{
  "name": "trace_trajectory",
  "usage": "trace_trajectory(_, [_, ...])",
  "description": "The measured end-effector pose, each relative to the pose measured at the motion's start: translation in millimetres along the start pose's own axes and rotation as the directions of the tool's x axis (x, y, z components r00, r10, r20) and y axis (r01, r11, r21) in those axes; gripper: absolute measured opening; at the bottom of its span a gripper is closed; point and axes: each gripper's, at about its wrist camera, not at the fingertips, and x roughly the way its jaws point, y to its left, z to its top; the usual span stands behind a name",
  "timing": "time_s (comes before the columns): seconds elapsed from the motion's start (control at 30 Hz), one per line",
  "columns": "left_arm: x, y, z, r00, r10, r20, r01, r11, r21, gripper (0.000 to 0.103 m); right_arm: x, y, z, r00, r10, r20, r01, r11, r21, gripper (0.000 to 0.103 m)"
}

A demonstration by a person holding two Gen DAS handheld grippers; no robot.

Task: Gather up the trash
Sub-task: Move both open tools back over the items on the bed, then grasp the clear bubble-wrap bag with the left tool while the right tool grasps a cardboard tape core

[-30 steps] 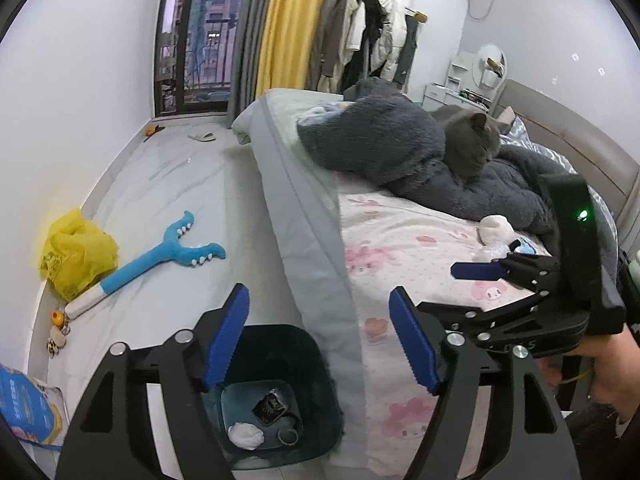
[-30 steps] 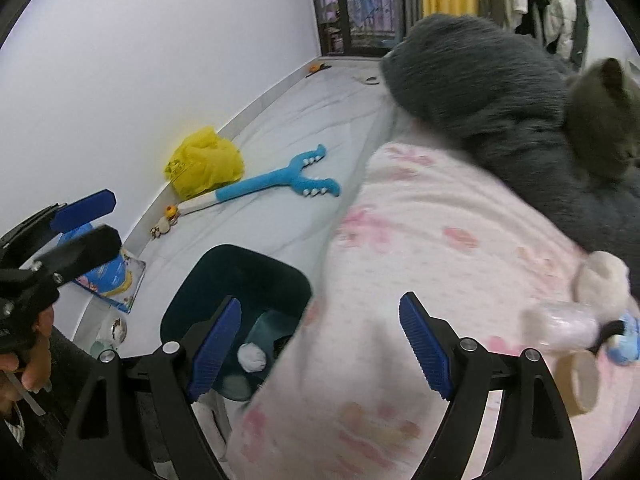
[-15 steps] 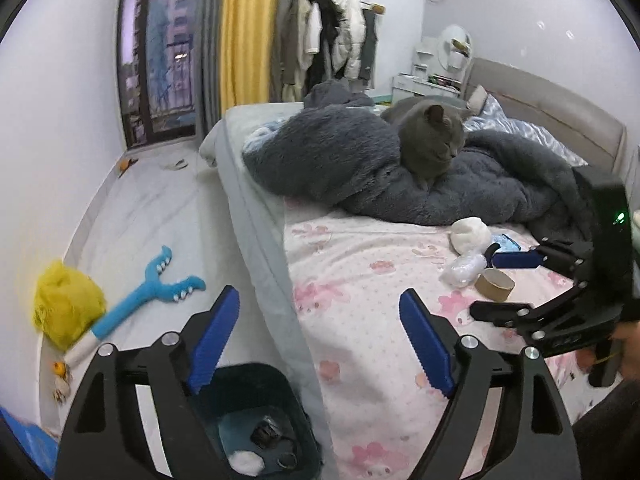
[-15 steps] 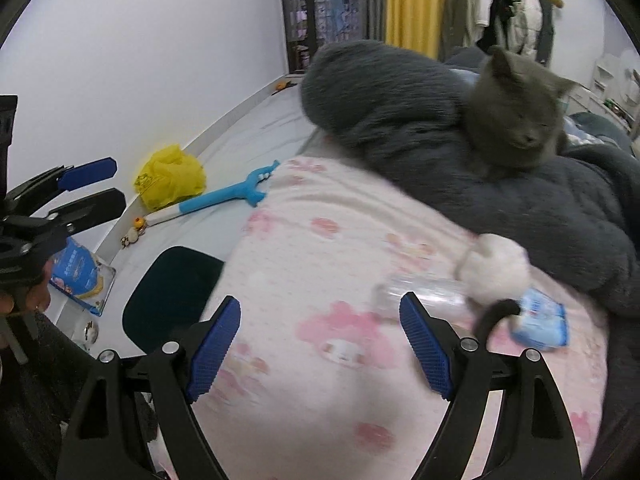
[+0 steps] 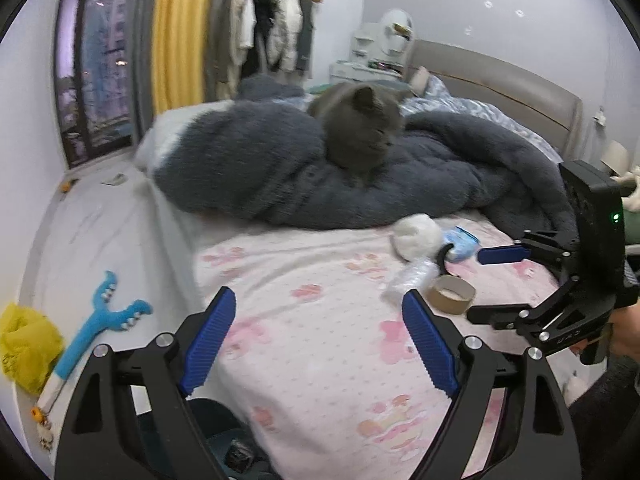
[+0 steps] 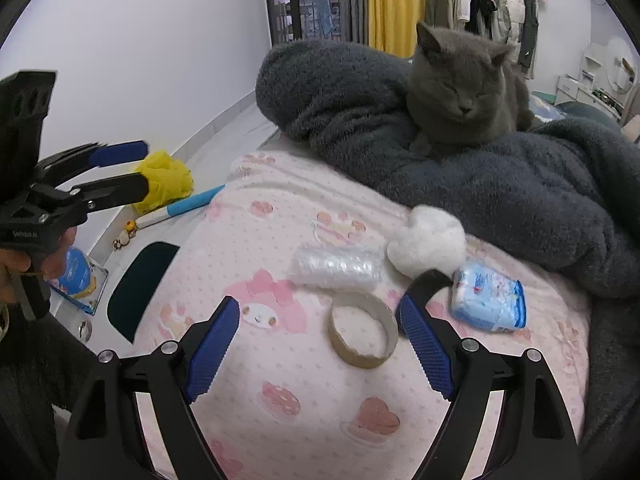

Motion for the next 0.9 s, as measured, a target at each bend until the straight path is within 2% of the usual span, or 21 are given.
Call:
trace_trajectory(0.17, [26.4,-6.6,1.4,0.996,-0.075,-0.055,0.075,0.997,-0.003,0.077,3.9,-7.0,-6.2,0.999,0.04,0.008,-0.04,0.999,-0.017,0.084])
trace_trajectory(0.3, [47.4,-11.9,2.0,0.987,-0.13,-0.098,0.129,0.992,-0.011,0.075,10.3,-13.9,-8.3,0.998,0.057,0.003,-0.056,0.998,-0.034,0.084])
trace_trajectory(0.43, [65.8,-19.1,2.3,0.978,-0.158,-0.134,0.16,0.987,0.003,0.072,18.0,-21.2,-11.2,0.997,0.075,-0.015,-0.076,0.996,-0.042,0.073])
trace_trajectory(0.67, [92.3,-34.7,3.5,0.963,-0.204,-0.178,0.212,0.977,0.021,0.072,25.1,-28.7,-17.1,0.995,0.099,-0.026,-0.1,0.994,-0.043,0.064])
trace_trajectory(0.77, [98.6,-39.0,5.4,0.96,-0.209,-0.184,0.218,0.976,0.026,0.068,24.9,-31.2,-18.7,0.994,0.108,-0.018,-0.108,0.993,-0.043,0.056])
trace_trajectory(0.9, [108.7,-41.6,7.4,0.958,-0.211,-0.196,0.218,0.976,0.016,0.065,23.6,-32.6,-19.3,0.992,0.123,-0.001,-0.123,0.991,-0.045,0.053])
